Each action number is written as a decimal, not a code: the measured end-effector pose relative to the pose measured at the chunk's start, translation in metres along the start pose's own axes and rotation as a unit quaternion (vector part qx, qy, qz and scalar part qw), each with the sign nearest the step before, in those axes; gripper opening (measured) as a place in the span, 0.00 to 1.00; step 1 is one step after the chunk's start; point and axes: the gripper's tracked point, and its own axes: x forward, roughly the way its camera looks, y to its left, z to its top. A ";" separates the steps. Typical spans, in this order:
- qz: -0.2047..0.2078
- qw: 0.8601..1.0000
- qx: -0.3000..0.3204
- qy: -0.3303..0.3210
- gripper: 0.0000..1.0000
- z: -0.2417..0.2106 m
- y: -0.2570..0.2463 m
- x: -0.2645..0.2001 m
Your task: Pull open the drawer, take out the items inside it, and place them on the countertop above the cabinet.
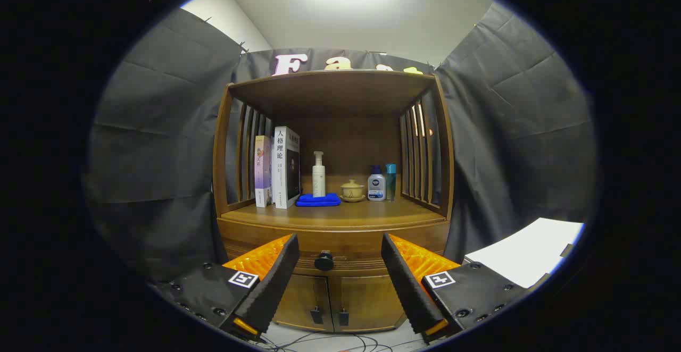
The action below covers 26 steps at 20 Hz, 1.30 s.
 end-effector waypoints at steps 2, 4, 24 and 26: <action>0.001 1.000 0.001 0.001 0.98 0.000 -0.001 -0.001; 0.002 1.000 0.002 0.001 0.98 0.000 0.000 -0.001; 0.009 1.000 0.010 0.015 0.98 -0.006 0.010 0.027; 0.009 1.000 0.009 0.018 0.98 -0.007 0.011 0.039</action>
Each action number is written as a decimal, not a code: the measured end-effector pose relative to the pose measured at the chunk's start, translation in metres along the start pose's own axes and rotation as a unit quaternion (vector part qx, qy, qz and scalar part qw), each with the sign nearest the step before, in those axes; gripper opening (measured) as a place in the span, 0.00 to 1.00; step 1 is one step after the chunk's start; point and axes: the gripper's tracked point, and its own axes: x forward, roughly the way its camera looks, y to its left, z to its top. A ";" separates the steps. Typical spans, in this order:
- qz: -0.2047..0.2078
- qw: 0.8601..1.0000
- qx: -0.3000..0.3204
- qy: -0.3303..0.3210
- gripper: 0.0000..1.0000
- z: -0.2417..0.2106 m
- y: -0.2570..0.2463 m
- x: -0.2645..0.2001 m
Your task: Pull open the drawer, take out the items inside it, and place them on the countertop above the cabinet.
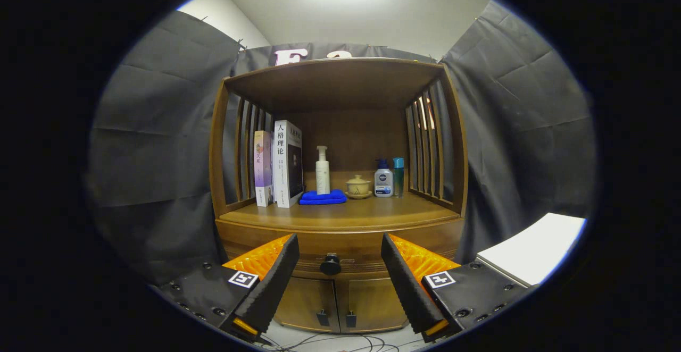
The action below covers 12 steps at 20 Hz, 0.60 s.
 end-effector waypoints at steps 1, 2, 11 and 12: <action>-0.002 1.000 -0.001 0.004 0.98 -0.002 0.000 0.006; -0.003 1.000 -0.001 0.009 0.98 -0.005 0.000 0.013; 0.008 0.998 0.000 0.060 0.98 -0.038 0.014 0.069; 0.010 0.998 0.000 0.069 0.98 -0.045 0.017 0.076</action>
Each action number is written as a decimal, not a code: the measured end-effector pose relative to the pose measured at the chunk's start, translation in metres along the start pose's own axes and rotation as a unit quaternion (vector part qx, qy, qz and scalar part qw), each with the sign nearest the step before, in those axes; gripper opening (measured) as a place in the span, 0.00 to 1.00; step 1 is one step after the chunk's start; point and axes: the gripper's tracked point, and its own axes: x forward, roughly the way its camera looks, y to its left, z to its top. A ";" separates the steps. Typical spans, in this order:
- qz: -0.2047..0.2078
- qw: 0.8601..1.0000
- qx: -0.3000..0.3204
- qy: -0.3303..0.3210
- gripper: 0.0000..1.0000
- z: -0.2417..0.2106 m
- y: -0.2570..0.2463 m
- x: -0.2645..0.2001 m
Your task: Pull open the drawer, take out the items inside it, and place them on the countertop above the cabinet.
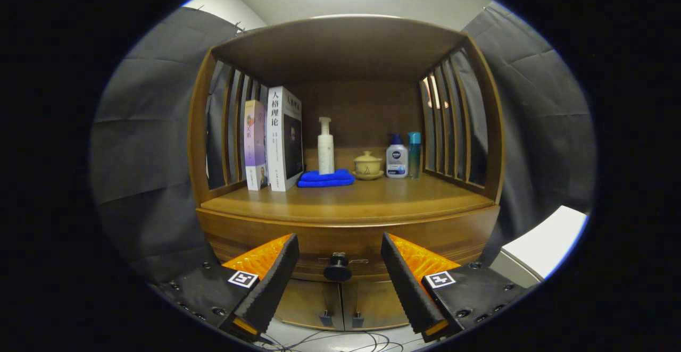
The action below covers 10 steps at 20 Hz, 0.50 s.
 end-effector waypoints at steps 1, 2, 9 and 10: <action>0.002 1.000 -0.001 0.010 0.98 -0.007 0.002 0.008; 0.003 1.000 -0.003 0.020 0.98 -0.014 0.003 0.015; 0.002 0.998 -0.013 0.064 0.93 -0.053 0.004 0.045; 0.001 0.997 -0.013 0.071 0.91 -0.059 0.004 0.049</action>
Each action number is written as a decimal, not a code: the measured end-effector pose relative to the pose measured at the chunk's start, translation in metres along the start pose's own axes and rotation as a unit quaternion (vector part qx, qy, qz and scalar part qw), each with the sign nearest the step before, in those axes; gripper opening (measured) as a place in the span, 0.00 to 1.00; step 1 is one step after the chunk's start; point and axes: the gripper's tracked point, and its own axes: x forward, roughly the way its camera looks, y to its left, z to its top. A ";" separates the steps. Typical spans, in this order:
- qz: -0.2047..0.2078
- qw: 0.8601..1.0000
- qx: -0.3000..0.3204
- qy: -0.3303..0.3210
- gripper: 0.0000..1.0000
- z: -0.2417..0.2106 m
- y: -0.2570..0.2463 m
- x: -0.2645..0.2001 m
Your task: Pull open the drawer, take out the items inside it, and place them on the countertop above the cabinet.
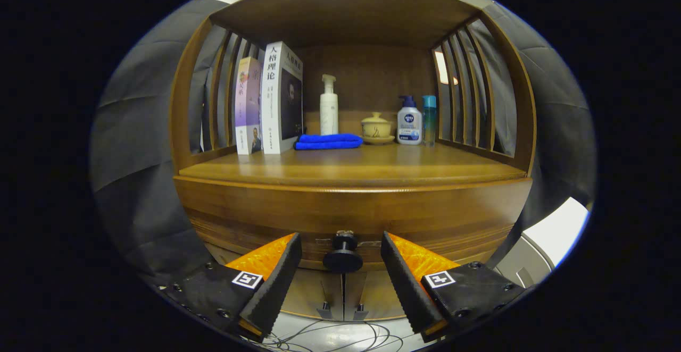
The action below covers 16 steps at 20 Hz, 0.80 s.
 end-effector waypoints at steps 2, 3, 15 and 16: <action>0.000 1.000 0.006 0.016 0.87 -0.013 -0.001 0.008; 0.000 1.000 0.006 0.025 0.82 -0.019 -0.002 0.011; 0.001 0.999 -0.020 0.025 0.28 -0.025 -0.002 0.019; 0.004 0.999 -0.015 0.029 0.28 -0.026 -0.001 0.015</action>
